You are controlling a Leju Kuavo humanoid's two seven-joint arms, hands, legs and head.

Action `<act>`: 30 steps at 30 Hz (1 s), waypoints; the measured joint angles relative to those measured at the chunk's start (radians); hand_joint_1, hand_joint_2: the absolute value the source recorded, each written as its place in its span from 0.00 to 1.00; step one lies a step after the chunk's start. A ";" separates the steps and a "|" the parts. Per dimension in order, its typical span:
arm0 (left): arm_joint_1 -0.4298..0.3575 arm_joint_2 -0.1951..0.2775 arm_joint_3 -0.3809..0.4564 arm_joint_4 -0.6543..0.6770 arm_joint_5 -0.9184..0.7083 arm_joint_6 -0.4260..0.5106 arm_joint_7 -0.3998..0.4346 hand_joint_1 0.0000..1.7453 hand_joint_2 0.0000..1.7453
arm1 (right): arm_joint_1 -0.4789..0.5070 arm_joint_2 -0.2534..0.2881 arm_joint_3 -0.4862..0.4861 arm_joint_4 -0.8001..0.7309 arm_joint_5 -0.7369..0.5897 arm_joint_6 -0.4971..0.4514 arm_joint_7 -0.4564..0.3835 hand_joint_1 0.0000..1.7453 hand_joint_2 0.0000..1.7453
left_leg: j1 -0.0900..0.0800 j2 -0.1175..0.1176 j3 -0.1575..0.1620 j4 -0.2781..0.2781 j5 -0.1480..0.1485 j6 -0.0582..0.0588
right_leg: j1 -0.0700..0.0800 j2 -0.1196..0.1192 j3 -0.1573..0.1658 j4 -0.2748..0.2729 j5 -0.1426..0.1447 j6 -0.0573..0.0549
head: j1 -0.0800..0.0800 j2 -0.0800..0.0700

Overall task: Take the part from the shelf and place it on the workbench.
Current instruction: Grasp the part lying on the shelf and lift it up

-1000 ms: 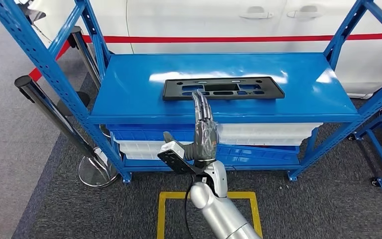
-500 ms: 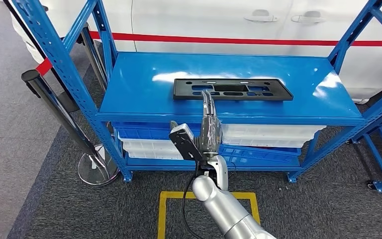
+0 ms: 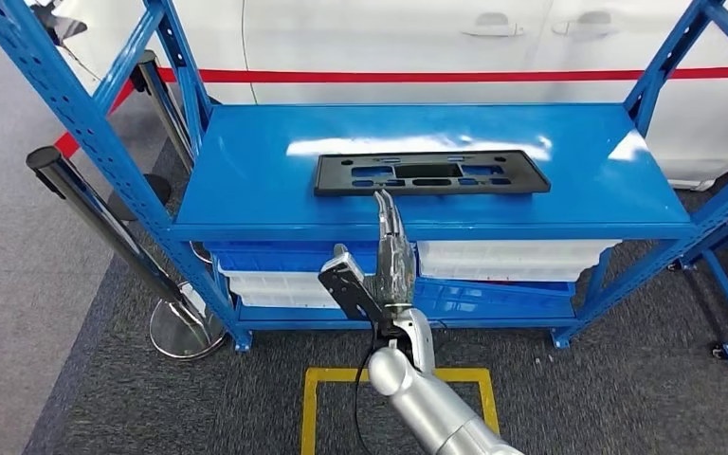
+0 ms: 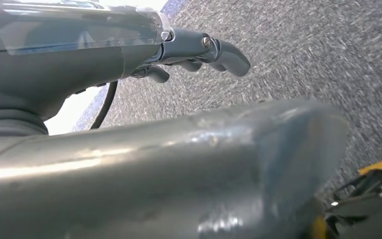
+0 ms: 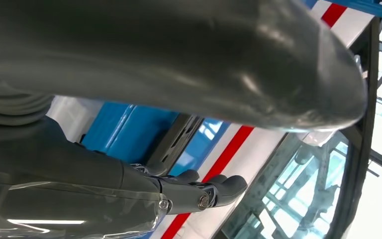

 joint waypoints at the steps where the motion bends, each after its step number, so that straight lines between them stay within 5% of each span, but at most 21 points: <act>1: 0.000 0.000 0.000 0.000 0.000 -0.001 0.000 0.00 0.00 | 0.002 0.000 0.001 0.002 0.000 0.000 -0.002 0.00 0.00 | 0.001 0.000 -0.034 0.064 -0.025 -0.003 | 0.001 -0.001 0.002 0.001 -0.002 -0.003 | 0.000 0.000; 3: 0.002 0.000 0.000 0.000 0.000 -0.002 0.000 0.00 0.00 | 0.007 -0.002 0.001 0.006 -0.002 0.000 -0.004 0.00 0.00 | 0.002 0.000 -0.069 0.118 -0.024 -0.008 | 0.001 -0.001 0.005 0.003 -0.008 -0.003 | 0.000 0.000; 7: 0.002 0.001 0.000 0.000 -0.001 -0.006 -0.001 0.00 0.00 | 0.010 -0.003 0.002 0.009 -0.008 0.000 -0.010 0.00 0.00 | 0.003 0.001 0.022 -0.088 0.091 0.001 | 0.003 0.003 0.018 0.014 -0.029 0.010 | 0.000 0.000; 12: 0.002 0.001 0.000 0.000 -0.004 -0.009 -0.006 0.00 0.00 | 0.014 -0.004 0.002 0.007 -0.014 0.000 -0.024 0.00 0.00 | 0.000 -0.002 0.064 -0.156 0.080 0.041 | 0.005 0.003 0.019 0.040 -0.035 0.040 | 0.002 0.000; 14: 0.003 0.001 0.000 0.000 -0.005 -0.009 -0.007 0.00 0.00 | 0.015 -0.004 0.002 0.006 -0.014 0.000 -0.028 0.00 0.00 | 0.001 -0.002 0.084 -0.162 0.074 0.053 | 0.001 0.002 -0.018 0.112 -0.064 0.048 | 0.003 0.000; 16: 0.003 0.001 -0.001 0.000 -0.005 -0.009 -0.007 0.00 0.00 | 0.019 -0.004 0.002 0.005 -0.016 0.000 -0.028 0.00 0.00 | 0.001 -0.001 0.097 -0.163 0.064 0.057 | 0.000 0.002 -0.102 0.237 -0.108 0.055 | 0.003 0.000; 18: 0.005 0.001 -0.001 0.000 -0.005 -0.009 -0.006 0.00 0.00 | 0.028 -0.006 0.002 0.006 -0.016 0.000 -0.028 0.00 0.00 | 0.000 -0.003 0.115 -0.163 0.048 0.055 | -0.001 0.002 -0.169 0.301 -0.110 0.057 | 0.003 0.000; 19: 0.007 0.001 -0.001 0.000 -0.005 -0.009 -0.006 0.00 0.00 | 0.031 -0.006 0.002 0.006 -0.017 0.000 -0.028 0.00 0.00 | 0.000 -0.004 0.128 -0.163 0.038 0.054 | -0.001 0.002 -0.177 0.281 -0.084 0.054 | 0.003 0.000; 21: 0.009 0.000 -0.001 0.001 -0.005 -0.009 -0.006 0.00 0.00 | 0.033 -0.008 0.002 0.006 -0.017 0.000 -0.028 0.00 0.00 | -0.001 -0.005 0.155 -0.164 0.015 0.049 | 0.001 0.001 -0.150 0.156 0.014 0.043 | 0.004 0.000; 23: 0.009 -0.001 -0.001 0.004 -0.006 -0.011 -0.006 0.00 0.00 | 0.035 -0.009 0.002 0.007 -0.017 0.000 -0.032 0.00 0.00 | -0.001 -0.007 0.177 -0.169 -0.007 0.039 | 0.010 -0.001 -0.120 0.055 0.069 0.030 | 0.003 0.000; 27: 0.004 -0.001 -0.002 0.006 -0.009 -0.017 -0.006 0.00 0.00 | 0.042 -0.006 -0.002 -0.018 -0.024 0.000 -0.085 0.00 0.00 | -0.001 -0.003 0.200 -0.133 0.002 0.016 | 0.012 0.003 -0.071 0.019 0.041 0.006 | 0.006 0.000; 30: 0.001 -0.001 -0.002 0.006 -0.008 -0.018 -0.007 0.00 0.00 | 0.047 0.001 -0.007 -0.069 -0.055 0.000 -0.129 0.00 0.00 | 0.001 -0.001 0.098 0.049 0.011 0.005 | 0.007 0.002 -0.014 0.010 0.008 -0.009 | 0.003 0.000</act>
